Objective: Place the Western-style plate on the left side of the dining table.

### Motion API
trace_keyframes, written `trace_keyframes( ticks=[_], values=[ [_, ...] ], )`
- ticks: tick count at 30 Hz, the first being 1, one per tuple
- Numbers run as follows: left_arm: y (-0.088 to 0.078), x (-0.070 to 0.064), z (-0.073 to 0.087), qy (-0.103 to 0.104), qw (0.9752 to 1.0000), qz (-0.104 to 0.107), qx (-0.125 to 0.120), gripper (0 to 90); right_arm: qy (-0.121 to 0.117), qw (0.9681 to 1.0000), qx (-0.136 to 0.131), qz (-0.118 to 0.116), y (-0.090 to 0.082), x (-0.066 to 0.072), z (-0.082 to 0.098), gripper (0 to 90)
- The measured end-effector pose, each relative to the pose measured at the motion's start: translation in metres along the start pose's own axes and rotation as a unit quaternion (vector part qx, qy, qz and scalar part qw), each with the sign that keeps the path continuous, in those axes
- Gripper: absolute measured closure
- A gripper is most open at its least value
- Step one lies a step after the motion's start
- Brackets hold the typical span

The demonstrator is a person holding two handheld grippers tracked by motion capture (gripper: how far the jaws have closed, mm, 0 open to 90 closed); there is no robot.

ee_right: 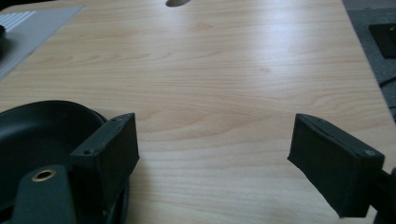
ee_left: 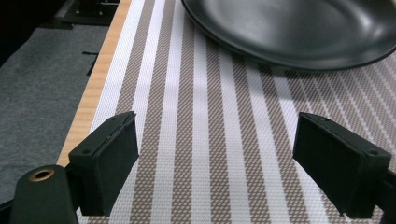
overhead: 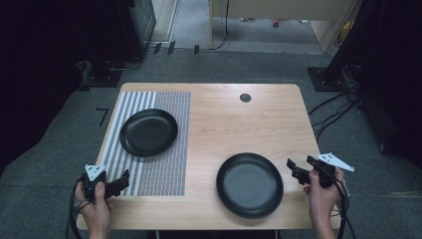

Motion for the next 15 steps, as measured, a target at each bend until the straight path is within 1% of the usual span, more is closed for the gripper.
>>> trace_keyframes(
  ticks=[2, 6, 7, 11, 15],
  values=[
    [0.0, 0.001, 0.003, 0.002, 1.0, -0.002, 0.003, 14.0, -0.005, 0.9999, 0.0, 0.012, -0.002, -0.006, 0.002, 15.2],
    [-0.001, 0.002, 0.007, 0.007, 0.9999, -0.005, 0.008, 14.0, -0.022, 0.9989, 0.0, 0.042, -0.007, -0.017, 0.005, 15.5],
    [-0.001, 0.003, 0.008, 0.008, 0.9999, -0.008, 0.009, 14.0, -0.023, 0.9987, 0.001, 0.045, -0.007, -0.02, 0.007, 15.5],
    [-0.003, 0.009, 0.012, 0.008, 0.9998, -0.015, 0.013, 14.1, -0.012, 0.9985, 0.003, 0.054, -0.013, -0.032, 0.011, 15.5],
    [-0.006, 0.014, 0.017, 0.007, 0.9998, -0.016, 0.013, 14.0, -0.007, 0.9978, 0.002, 0.066, -0.019, -0.041, 0.014, 15.6]
  ],
)
Point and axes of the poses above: each handheld gripper's, and its own axes: y roughly forward along the jaws, z roughly out of its underside, x roughly to its left, the point moved 5 cm from there along y, roughly forward along the jaws, and after that the axes turned 9 degrees about y, right-handed, at the moved point
